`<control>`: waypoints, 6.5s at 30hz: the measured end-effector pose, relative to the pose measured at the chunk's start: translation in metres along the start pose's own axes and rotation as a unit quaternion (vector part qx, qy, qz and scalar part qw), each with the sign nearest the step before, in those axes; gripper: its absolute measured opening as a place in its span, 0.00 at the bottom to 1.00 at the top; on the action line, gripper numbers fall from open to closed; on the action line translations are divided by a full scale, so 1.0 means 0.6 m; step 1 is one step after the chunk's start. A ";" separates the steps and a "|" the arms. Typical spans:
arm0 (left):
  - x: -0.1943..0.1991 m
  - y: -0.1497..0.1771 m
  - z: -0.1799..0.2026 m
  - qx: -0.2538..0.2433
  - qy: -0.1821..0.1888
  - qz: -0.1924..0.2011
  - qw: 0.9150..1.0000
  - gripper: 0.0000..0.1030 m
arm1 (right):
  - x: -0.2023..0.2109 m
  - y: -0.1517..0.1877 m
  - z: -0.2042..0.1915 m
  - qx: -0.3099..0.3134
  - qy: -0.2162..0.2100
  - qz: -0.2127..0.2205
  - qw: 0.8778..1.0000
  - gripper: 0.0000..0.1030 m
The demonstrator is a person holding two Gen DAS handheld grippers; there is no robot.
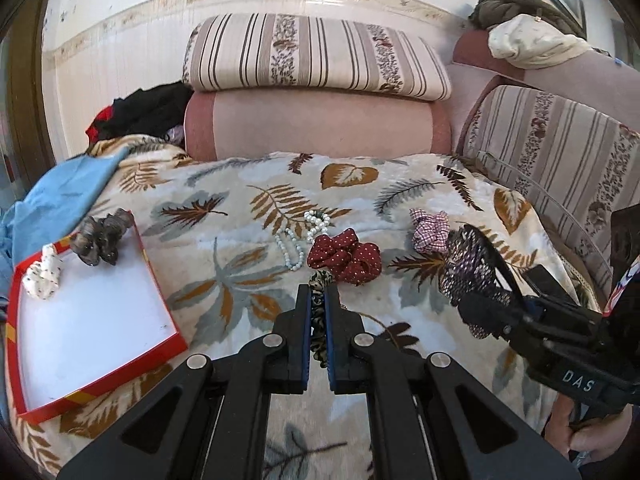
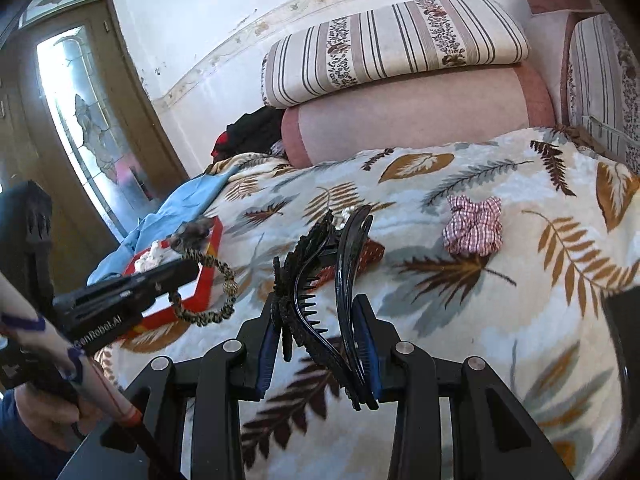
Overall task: Organize jewelry
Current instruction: 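Carry the bracelet and the black claw clip over the tray with both grippers, then lower both items into the tray and open both grippers, then withdraw both grippers from the tray back toward the bedspread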
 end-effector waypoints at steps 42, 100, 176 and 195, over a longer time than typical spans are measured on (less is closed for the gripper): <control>0.046 0.010 -0.024 -0.022 -0.055 0.010 0.998 0.06 | 0.067 0.034 -0.041 -0.020 -0.029 0.001 0.999 0.38; 0.113 0.053 -0.508 0.207 -0.204 0.021 0.957 0.06 | -0.180 -0.033 -0.402 0.112 -0.149 -0.121 0.975 0.38; 0.066 0.082 -0.594 0.233 -0.244 -0.016 0.941 0.33 | -0.401 -0.047 -0.472 0.105 -0.125 -0.198 0.967 0.51; 0.073 -0.031 -0.315 0.135 -0.167 0.035 0.976 0.44 | -0.110 -0.052 -0.261 -0.014 -0.115 -0.110 0.987 0.53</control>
Point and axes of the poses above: each gripper's, at about its wrist camera, not at the fingertips, and x roughly against the way its jaws point, z to its right, y to its underside, the point moved 7 cm from there along -x, roughly the way its jaws point, and after that the axes turned 3 degrees about y, right-handed, at the moved point
